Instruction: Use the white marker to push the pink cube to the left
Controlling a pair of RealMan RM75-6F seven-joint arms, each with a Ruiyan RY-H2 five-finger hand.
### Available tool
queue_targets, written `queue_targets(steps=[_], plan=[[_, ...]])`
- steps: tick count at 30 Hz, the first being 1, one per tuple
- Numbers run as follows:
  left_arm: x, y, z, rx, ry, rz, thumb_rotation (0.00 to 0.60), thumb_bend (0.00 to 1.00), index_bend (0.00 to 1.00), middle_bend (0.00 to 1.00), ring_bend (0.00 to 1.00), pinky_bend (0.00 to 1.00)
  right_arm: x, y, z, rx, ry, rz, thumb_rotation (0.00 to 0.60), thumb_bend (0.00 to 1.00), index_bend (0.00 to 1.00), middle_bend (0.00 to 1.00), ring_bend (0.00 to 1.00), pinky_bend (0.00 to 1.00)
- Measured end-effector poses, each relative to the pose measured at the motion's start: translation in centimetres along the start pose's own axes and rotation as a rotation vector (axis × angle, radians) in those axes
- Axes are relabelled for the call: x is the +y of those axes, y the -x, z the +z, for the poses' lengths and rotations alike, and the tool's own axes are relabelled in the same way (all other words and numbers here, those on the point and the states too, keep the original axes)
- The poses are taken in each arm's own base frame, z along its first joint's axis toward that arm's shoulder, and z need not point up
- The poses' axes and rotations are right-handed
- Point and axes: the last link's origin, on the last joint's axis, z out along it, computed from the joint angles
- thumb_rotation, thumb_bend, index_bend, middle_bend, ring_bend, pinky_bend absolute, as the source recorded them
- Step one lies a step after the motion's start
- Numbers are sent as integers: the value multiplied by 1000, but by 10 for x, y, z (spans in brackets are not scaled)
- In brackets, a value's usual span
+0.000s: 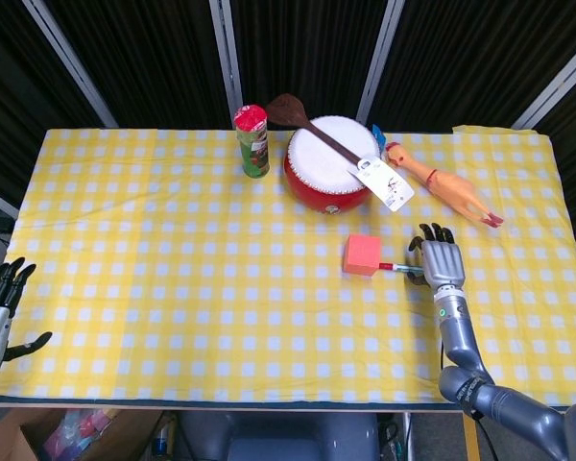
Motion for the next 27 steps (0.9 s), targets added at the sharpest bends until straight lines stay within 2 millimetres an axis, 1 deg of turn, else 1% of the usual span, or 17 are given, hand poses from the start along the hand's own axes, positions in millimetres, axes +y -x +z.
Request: queue_targets(steps=[10,13,15,17,20,23,27], plan=[[-1,0,1,-8,-7,-8,600,23,0,0,0,0,1,10,2,-33,7,-17,600,310,436,145,41,71],[-1,0,1,-7,-8,-12,600,22,0,0,0,0,1,11,4,-32,9,-24,600,309,476,158,46,71],[-1,-1,1,-6,-9,-13,600,23,0,0,0,0,0,12,5,-33,9,-26,600,333,526,178,56,74],[-1,-1,1,-4,-9,-14,600,23,0,0,0,0,0,13,5,-32,5,-24,600,404,583,199,63,78],[-1,-1,2,-1,-10,-19,600,23,0,0,0,0,-1,13,5,-27,-1,-28,600,479,647,221,67,79],[-1,-1,1,-4,-10,-22,600,23,0,0,0,0,0,14,4,-25,-7,-25,600,517,678,233,68,78],[-1,-1,1,-5,-8,-27,600,23,0,0,0,0,-1,12,3,-17,-22,-33,600,525,693,237,69,78]])
